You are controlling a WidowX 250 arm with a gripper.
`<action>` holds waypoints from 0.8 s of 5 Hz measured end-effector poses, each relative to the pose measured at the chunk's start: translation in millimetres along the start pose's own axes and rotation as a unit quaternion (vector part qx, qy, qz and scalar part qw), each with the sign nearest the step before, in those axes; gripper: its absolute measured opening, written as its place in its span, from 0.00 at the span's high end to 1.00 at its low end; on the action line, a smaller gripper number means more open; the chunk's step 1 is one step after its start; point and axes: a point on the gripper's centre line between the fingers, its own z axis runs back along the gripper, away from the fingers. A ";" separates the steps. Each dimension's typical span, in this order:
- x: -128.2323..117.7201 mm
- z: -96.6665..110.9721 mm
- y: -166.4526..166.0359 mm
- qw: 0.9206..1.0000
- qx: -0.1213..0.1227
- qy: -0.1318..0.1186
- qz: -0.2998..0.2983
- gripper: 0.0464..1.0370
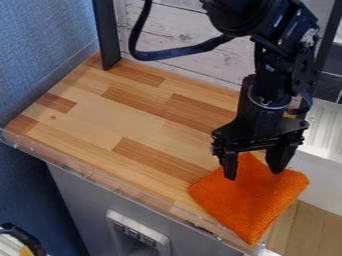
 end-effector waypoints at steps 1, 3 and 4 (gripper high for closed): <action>-4.5 -0.4 3.5 1.000 0.015 0.003 0.014 0.04; -8.1 2.3 8.1 0.999 0.035 0.014 0.026 0.04; -9.7 5.1 5.3 0.999 0.031 0.023 0.022 0.04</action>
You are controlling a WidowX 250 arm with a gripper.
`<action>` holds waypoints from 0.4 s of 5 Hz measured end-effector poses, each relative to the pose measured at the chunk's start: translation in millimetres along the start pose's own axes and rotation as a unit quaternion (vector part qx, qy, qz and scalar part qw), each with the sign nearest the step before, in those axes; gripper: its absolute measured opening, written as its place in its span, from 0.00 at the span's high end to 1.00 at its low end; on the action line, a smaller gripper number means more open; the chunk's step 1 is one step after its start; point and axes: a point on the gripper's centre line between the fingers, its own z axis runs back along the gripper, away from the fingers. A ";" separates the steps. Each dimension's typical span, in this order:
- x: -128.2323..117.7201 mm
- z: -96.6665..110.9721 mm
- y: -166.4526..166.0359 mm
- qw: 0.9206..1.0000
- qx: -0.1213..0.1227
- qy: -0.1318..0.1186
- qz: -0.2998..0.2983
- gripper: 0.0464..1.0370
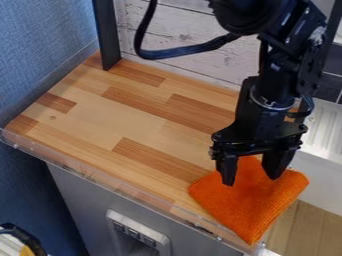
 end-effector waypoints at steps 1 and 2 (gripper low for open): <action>2.4 -0.7 0.9 1.000 -0.005 0.014 0.000 0.04; 2.0 -0.6 -2.0 1.000 -0.018 0.021 -0.004 0.04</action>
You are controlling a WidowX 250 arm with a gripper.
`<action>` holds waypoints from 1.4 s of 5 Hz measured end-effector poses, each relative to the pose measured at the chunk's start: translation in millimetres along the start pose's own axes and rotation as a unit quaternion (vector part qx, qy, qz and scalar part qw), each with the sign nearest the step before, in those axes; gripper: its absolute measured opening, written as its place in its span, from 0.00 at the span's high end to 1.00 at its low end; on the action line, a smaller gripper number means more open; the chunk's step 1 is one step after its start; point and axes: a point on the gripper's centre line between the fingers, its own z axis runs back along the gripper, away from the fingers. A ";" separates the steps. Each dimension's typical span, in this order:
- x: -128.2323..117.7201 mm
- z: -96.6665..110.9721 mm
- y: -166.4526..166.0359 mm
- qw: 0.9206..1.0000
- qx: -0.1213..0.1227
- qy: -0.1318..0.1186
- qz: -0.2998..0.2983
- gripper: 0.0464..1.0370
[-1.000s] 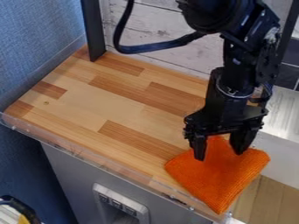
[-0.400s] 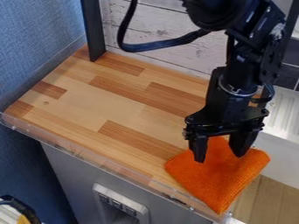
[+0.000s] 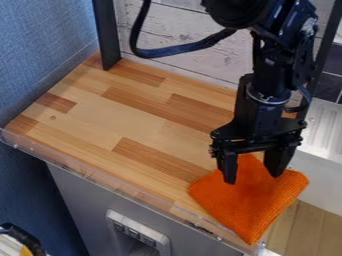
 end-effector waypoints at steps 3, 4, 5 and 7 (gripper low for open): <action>-7.7 -5.5 10.9 1.000 -0.016 0.002 -0.005 0.04; -7.8 -4.7 14.0 1.000 -0.019 -0.006 -0.009 0.04; -9.7 -2.7 16.3 0.999 -0.028 -0.019 -0.012 0.04; -14.3 -8.6 16.4 0.999 -0.026 -0.036 -0.019 0.04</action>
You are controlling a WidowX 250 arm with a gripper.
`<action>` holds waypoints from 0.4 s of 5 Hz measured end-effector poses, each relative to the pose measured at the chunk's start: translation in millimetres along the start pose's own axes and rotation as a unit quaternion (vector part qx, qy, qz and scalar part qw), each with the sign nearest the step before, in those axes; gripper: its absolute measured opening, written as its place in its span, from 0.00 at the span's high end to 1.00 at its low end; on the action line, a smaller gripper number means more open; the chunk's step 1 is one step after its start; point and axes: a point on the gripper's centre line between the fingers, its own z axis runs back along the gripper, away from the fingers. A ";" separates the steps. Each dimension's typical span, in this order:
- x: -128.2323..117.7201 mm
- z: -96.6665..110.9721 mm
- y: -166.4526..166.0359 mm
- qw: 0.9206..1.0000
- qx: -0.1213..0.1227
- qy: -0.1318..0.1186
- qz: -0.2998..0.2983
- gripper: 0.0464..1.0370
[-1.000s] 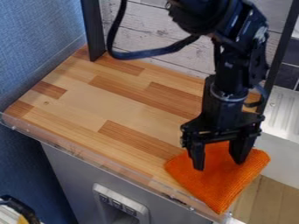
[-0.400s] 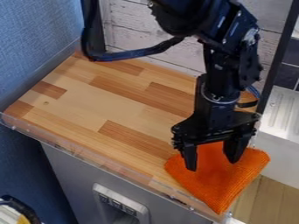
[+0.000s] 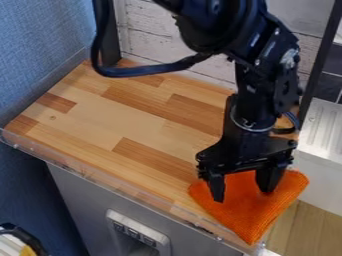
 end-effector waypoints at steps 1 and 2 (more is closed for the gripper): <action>0.2 -2.5 4.0 1.000 0.007 -0.006 0.002 0.04; -0.3 -1.8 6.3 1.000 0.018 -0.007 0.003 0.04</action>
